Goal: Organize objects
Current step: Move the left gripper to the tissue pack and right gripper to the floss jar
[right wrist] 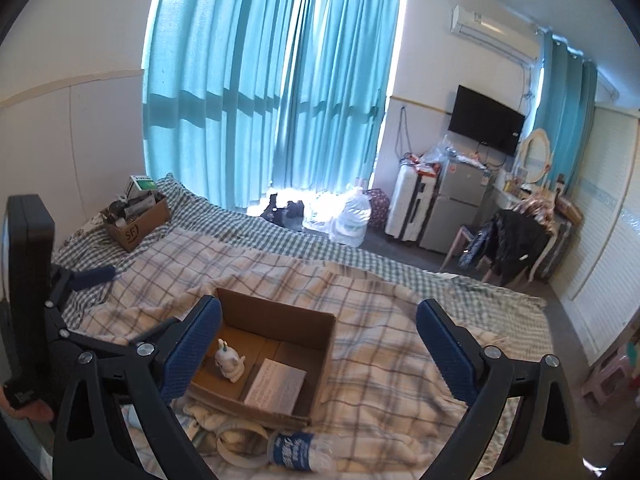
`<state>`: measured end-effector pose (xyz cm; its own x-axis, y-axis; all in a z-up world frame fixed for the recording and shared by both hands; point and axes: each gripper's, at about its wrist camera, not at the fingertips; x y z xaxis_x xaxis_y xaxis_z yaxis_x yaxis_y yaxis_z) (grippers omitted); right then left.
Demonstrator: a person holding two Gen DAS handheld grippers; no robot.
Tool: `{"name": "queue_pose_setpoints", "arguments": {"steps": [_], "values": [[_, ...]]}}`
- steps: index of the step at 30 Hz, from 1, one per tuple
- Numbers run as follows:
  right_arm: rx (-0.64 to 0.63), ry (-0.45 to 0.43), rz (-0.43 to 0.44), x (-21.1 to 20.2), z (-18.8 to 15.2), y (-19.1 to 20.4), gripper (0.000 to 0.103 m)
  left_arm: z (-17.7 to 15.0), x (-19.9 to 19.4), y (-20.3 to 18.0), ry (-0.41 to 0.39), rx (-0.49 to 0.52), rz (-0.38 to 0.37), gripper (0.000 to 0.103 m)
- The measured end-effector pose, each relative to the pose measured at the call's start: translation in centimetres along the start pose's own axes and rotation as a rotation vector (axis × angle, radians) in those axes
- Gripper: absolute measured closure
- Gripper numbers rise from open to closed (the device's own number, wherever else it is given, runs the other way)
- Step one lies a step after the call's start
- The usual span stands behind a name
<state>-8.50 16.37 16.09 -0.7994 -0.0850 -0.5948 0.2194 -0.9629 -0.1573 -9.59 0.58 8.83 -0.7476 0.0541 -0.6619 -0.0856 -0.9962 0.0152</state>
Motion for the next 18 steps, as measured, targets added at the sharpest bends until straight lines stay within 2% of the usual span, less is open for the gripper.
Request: {"name": "queue_pose_setpoints", "arguments": {"steps": [7, 10, 14, 18], "values": [[-0.001, -0.042, -0.031, -6.4, -2.0, -0.2, 0.000, -1.5, -5.5, 0.0, -0.051, -0.046, 0.065, 0.000], [-0.021, -0.043, -0.044, -7.9, -3.5, 0.2, 0.000, -2.6, -6.8, 0.0, -0.057, -0.079, 0.039, 0.000], [-0.027, -0.023, -0.031, -7.7, -5.6, 0.3, 0.000, -4.6, -6.7, 0.1, -0.054, -0.126, 0.024, 0.000], [-0.019, 0.026, -0.020, -4.8, -7.6, 0.5, 0.000, -6.5, -5.1, -0.2, -0.030, -0.135, 0.036, 0.000]]}}
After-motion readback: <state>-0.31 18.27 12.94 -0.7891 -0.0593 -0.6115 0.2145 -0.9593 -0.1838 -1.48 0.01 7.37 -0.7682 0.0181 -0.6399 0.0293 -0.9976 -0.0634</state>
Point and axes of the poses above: each gripper's, at about its wrist camera, not at the fingertips, and x roughly the way its jaws point, y to its left, z to its top, and after that the axes turned 6 degrees about y, right-handed
